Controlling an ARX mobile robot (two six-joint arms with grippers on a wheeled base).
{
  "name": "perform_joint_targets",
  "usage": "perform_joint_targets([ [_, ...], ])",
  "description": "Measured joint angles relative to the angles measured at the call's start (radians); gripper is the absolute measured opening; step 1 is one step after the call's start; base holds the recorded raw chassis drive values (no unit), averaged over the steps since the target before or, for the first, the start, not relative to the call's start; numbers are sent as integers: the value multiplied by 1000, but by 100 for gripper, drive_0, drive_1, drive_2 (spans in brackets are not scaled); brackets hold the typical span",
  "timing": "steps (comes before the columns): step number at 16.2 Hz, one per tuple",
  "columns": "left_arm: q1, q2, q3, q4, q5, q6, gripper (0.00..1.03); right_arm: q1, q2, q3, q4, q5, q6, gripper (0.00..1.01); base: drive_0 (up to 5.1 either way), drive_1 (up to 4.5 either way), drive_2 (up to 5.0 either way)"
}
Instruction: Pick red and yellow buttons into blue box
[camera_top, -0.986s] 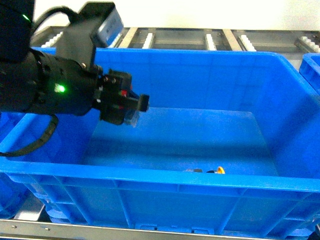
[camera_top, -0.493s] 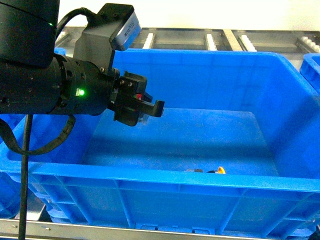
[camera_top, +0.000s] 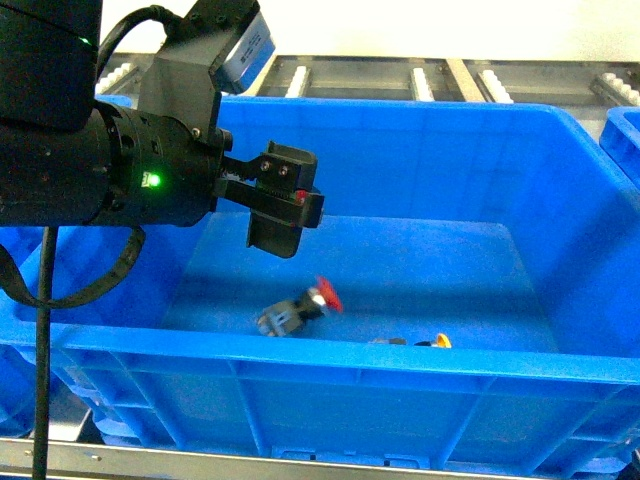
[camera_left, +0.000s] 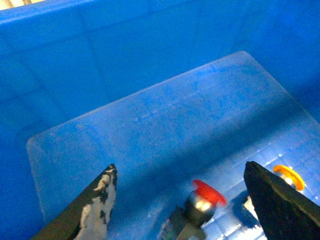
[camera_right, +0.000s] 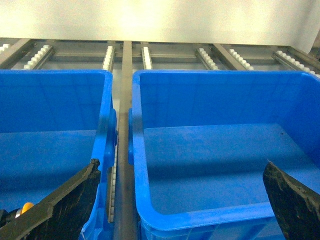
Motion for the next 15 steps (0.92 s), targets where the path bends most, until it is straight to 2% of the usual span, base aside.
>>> perform_joint_targets([
  [1, 13, -29, -14, 29, -7, -22, 94, 0, 0, 0, 0, 0, 0, 98, 0, 0, 0],
  [2, 35, -81, -36, 47, -14, -48, 98, 0, 0, 0, 0, 0, 0, 98, 0, 0, 0],
  [5, 76, -239, -121, 78, -33, -93, 98, 0, 0, 0, 0, 0, 0, 98, 0, 0, 0],
  [10, 98, -546, -331, 40, -117, -96, 98, 0, 0, 0, 0, 0, 0, 98, 0, 0, 0],
  [13, 58, -848, -505, -107, -233, -122, 98, 0, 0, 0, 0, 0, 0, 98, 0, 0, 0],
  [15, 33, -964, -562, -171, -256, -132, 98, 0, 0, 0, 0, 0, 0, 98, 0, 0, 0],
])
